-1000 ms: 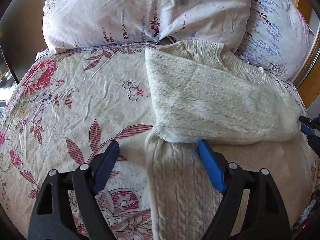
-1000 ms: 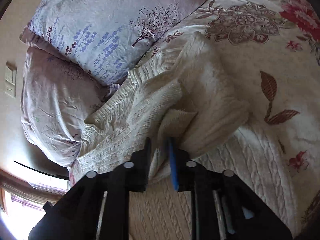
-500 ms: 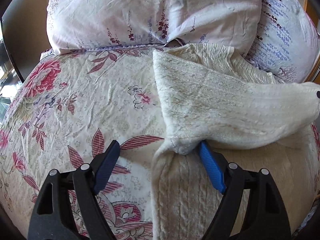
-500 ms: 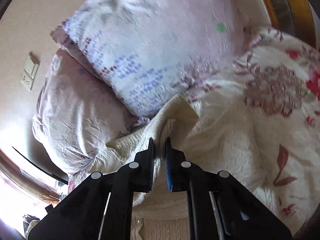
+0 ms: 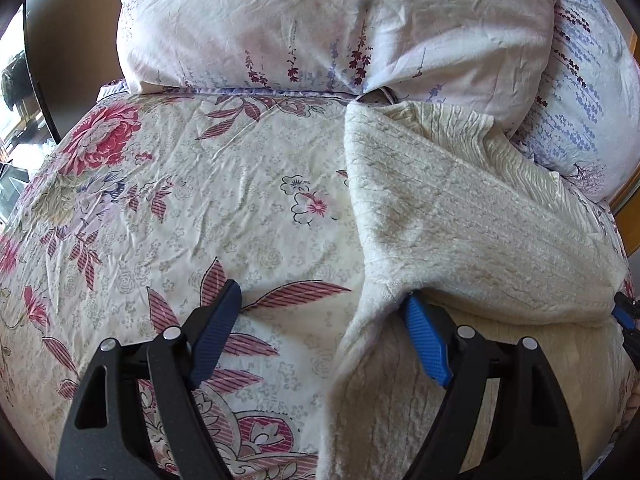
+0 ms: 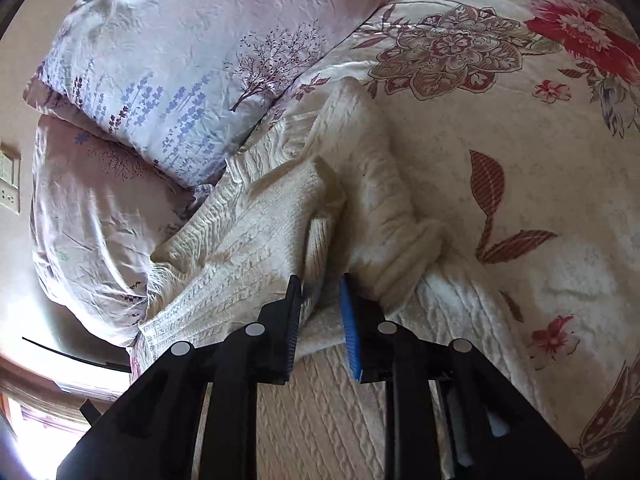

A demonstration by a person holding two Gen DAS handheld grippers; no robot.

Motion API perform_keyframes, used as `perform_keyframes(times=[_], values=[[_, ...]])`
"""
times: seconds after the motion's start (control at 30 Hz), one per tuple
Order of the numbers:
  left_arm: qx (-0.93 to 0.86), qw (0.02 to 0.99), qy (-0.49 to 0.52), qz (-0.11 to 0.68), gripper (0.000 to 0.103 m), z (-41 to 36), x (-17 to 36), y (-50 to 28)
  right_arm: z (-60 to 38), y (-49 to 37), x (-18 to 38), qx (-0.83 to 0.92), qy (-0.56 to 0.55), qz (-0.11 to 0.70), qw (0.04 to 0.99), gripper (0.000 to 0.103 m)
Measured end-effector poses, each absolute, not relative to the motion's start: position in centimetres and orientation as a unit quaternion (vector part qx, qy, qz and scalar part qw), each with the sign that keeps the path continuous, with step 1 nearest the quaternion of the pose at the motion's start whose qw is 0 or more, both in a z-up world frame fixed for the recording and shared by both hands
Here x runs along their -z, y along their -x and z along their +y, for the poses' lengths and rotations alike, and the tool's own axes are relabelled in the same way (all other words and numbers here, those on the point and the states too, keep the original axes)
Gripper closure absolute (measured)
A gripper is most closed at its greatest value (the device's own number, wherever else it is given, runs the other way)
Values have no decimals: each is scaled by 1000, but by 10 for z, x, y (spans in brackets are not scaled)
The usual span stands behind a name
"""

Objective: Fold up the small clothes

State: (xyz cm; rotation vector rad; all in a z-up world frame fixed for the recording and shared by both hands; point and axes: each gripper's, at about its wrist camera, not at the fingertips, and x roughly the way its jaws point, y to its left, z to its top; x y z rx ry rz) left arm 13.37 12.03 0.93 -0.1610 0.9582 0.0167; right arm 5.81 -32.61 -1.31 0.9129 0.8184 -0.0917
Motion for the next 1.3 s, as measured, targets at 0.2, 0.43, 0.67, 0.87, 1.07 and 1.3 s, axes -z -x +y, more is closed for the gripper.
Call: perform_keyframes(times=[0.2, 0.43, 0.67, 0.87, 1.07, 1.3], values=[[-28, 886, 97, 452, 24, 127, -10, -130, -331, -71, 10, 55, -424, 378, 821, 99], [-70, 888, 125, 436, 24, 132, -10, -121, -326, -57, -11, 67, -387, 346, 852, 99], [-83, 886, 141, 434, 21, 138, -12, -104, -314, -49, -3, 86, -347, 392, 848, 98], [-60, 901, 183, 388, 19, 171, -37, -85, -331, -47, -31, 84, -334, 351, 871, 93], [36, 886, 213, 410, 19, 161, -43, -160, -343, -94, -33, 38, -326, 374, 868, 55], [64, 849, 211, 481, 23, 134, -12, -230, -331, -120, -17, 0, -281, 432, 857, 58]])
